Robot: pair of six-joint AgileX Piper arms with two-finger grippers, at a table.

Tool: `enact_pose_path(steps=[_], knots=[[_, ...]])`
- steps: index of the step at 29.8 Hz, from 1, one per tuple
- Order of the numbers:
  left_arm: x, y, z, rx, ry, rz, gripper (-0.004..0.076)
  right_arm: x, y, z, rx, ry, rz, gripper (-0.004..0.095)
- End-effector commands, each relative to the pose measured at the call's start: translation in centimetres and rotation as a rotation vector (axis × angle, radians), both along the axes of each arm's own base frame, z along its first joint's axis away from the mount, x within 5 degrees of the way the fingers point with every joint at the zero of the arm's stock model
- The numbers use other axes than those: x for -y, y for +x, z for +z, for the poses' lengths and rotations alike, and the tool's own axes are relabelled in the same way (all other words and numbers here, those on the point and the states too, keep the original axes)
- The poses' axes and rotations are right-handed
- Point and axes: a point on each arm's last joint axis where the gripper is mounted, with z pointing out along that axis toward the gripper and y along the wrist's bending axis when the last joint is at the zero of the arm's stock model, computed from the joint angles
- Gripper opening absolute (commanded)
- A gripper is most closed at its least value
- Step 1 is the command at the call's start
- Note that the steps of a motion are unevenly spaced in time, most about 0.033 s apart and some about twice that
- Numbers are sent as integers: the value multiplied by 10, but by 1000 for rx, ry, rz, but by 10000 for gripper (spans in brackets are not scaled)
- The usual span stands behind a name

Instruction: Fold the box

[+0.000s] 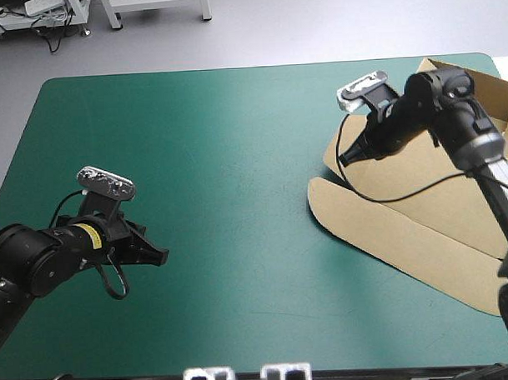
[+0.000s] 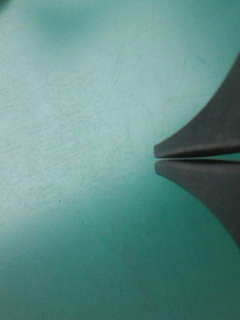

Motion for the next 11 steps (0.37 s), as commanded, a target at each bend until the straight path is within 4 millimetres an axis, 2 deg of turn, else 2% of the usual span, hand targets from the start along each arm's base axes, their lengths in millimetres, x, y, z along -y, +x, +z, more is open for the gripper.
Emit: enact_pose_path(steps=[1, 4, 8, 11], knots=[[1, 2, 14, 94, -45, -6, -4, 11, -33, 10, 139, 32, -10, 0], [1, 2, 14, 98, -45, -6, -4, 17, -58, -2, 183, 47, -25, -2], [2, 2, 12, 93, -45, -9, -9, 25, -89, -17, 156, 59, -50, -1], [2, 2, 2, 70, -29, -14, -10, 31, -110, -29, 167, 65, -58, -1]])
